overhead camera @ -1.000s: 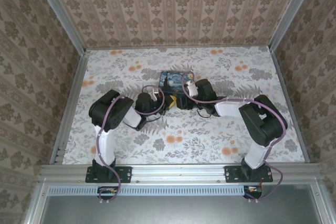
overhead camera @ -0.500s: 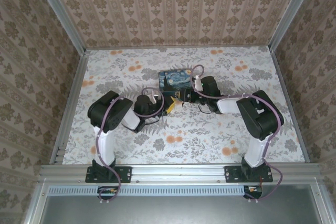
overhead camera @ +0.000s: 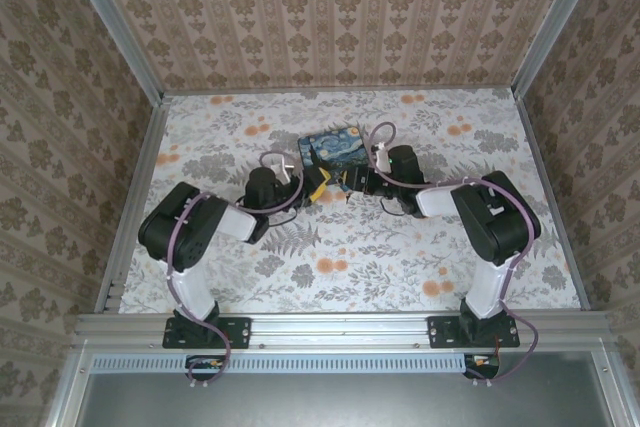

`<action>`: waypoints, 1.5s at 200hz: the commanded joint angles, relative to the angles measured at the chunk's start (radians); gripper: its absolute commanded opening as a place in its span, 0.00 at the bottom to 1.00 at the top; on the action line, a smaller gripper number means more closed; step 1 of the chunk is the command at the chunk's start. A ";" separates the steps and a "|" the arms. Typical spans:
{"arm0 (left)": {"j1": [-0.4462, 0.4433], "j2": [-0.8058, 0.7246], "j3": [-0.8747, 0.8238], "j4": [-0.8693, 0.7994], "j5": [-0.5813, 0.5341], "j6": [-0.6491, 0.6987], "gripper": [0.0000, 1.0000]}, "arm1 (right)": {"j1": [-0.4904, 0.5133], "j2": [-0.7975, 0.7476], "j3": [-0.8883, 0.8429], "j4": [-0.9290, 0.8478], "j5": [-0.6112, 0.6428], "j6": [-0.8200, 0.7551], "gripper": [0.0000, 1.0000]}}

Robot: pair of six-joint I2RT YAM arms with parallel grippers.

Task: Unlock a padlock with a key

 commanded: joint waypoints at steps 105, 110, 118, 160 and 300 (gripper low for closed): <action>0.143 -0.281 0.441 -1.123 -0.188 0.693 0.67 | -0.004 0.055 0.036 -0.075 0.012 -0.147 0.47; 0.148 -0.283 0.449 -1.133 -0.188 0.700 0.67 | -0.005 0.058 0.039 -0.077 0.011 -0.149 0.46; 0.154 -0.284 0.461 -1.141 -0.188 0.706 0.67 | -0.004 0.064 0.045 -0.082 0.012 -0.154 0.46; 0.167 -0.277 0.490 -1.160 -0.185 0.715 0.67 | -0.003 0.093 0.072 -0.095 -0.001 -0.156 0.44; 0.175 -0.230 0.511 -1.151 -0.173 0.708 0.70 | 0.027 0.128 0.121 -0.127 -0.019 -0.155 0.26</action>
